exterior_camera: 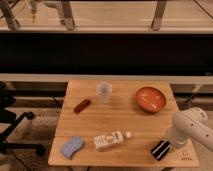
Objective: Place the eraser on the white sponge
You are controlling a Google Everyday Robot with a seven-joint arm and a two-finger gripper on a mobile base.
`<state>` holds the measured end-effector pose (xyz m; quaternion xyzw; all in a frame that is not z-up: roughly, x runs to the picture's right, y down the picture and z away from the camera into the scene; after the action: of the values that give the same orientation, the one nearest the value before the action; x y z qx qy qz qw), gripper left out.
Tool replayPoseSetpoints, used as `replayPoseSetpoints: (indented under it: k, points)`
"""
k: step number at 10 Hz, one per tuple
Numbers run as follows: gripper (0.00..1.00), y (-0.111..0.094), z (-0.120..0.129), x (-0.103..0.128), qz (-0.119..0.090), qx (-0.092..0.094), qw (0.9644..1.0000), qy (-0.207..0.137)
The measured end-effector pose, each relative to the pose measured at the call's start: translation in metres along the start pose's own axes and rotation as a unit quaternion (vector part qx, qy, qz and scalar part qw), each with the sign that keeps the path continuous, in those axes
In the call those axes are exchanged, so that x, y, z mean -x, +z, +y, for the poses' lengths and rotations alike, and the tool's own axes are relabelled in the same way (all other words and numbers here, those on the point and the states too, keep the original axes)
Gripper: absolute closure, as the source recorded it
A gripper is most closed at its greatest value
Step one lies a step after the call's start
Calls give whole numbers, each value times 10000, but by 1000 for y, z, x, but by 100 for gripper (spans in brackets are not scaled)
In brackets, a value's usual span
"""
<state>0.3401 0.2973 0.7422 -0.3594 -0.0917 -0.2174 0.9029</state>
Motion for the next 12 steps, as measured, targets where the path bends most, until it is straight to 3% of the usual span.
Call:
replayPoseSetpoints:
  k: [4, 7, 9, 12]
  points:
    - [97, 7, 6, -8, 9, -37, 10000, 38]
    - [97, -17, -13, 2, 17, -54, 10000, 18]
    - [97, -28, -10, 1, 21, -61, 10000, 62]
    - [97, -11, -15, 0, -13, -84, 10000, 41]
